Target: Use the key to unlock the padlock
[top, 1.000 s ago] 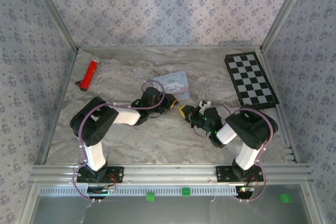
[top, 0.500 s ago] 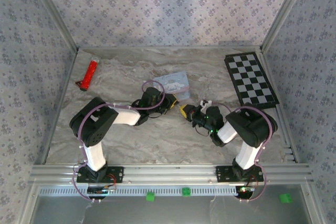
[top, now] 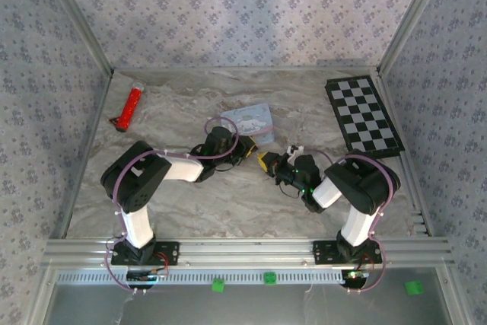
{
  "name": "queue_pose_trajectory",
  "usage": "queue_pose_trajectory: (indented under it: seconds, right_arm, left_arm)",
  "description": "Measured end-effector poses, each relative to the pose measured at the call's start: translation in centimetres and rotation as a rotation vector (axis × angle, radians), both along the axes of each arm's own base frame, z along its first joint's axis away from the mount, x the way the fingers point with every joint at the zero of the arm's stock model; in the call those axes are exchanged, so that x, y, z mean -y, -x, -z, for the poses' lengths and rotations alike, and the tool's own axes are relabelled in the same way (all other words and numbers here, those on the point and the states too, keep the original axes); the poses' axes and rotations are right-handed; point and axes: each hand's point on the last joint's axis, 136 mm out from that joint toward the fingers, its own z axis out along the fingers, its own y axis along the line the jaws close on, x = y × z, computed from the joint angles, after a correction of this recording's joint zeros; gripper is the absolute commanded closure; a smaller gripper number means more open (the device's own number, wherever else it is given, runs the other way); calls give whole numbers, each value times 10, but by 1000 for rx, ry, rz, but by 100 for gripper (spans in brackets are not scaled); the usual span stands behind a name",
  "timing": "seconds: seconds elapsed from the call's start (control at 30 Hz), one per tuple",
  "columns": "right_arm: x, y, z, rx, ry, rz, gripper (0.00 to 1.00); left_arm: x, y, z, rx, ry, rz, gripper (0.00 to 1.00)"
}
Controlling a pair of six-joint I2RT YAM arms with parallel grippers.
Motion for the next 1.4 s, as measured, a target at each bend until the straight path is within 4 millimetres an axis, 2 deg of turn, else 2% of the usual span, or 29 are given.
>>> queue_pose_trajectory:
  seconds: [0.37, 0.7, 0.93, 1.2, 1.4]
  right_arm:
    - [6, -1, -1, -3, -7, -9, 100]
    - [10, 17, 2, -3, 15, -10, 100]
    - [10, 16, 1, 6, 18, -9, 100]
    - [2, 6, -11, 39, -5, -6, 100]
    - [2, 5, -9, 38, -2, 0, 100]
  left_arm:
    - [1, 0, -1, 5, 5, 2, 95]
    - [-5, 6, 1, -12, 6, 21, 95]
    - [-5, 6, 0, -11, 6, 21, 95]
    - [-5, 9, -1, -12, 10, 24, 95]
    - [0, 12, -5, -10, 34, 28, 95]
